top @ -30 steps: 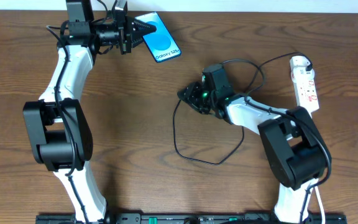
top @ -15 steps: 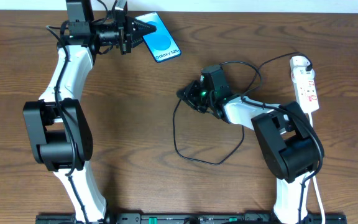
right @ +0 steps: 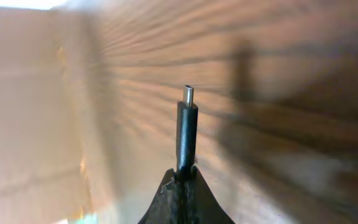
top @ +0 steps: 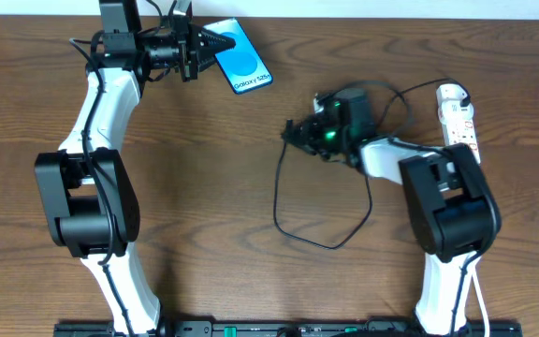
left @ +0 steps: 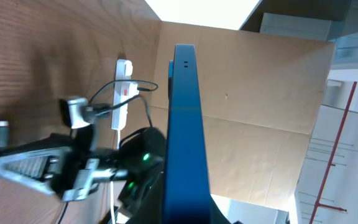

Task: Plug charger to phone and switch on socket
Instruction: 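Grasp the black cable's USB-C plug with the right gripper, then move the plug up toward the phone's bottom port held by left gripper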

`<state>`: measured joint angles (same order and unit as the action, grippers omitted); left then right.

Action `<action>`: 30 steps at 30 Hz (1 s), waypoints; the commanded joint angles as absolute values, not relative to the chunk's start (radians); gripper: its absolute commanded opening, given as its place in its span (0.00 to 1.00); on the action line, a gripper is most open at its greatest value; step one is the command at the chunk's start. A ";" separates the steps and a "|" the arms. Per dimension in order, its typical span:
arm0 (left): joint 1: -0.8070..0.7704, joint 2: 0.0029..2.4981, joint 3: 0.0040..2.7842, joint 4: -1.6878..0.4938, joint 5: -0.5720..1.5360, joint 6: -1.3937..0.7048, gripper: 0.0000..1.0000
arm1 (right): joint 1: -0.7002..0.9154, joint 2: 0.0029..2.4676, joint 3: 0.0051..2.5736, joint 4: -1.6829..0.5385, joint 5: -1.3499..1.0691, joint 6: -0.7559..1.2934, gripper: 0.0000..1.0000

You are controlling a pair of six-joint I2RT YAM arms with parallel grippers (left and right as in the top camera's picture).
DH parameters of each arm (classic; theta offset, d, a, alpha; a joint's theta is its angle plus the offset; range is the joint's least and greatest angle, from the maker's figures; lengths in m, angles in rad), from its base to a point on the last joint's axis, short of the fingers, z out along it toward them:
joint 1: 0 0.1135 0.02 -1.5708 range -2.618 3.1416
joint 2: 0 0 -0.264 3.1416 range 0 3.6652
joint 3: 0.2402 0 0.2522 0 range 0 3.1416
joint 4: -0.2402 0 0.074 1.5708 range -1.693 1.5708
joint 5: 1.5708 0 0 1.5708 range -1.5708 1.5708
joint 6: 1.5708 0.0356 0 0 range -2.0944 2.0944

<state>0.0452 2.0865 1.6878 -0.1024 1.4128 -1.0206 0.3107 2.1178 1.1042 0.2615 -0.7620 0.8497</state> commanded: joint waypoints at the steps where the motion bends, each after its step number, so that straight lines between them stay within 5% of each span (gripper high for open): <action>1: 0.051 2.053 1.691 -0.064 1.459 -1.000 0.07 | 0.263 2.045 1.100 0.298 -1.098 0.649 0.01; 15: 0.051 2.053 1.691 0.164 1.490 -0.976 0.07 | 0.276 1.914 1.100 0.356 -1.455 0.627 0.01; 30: 0.044 2.054 1.688 0.166 1.573 -0.906 0.07 | 0.324 1.914 1.100 0.556 -1.507 0.766 0.01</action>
<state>0.0448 2.0869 1.6871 0.1608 1.5261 -0.9298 0.3145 1.9232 1.1011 0.5213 -1.4734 0.7006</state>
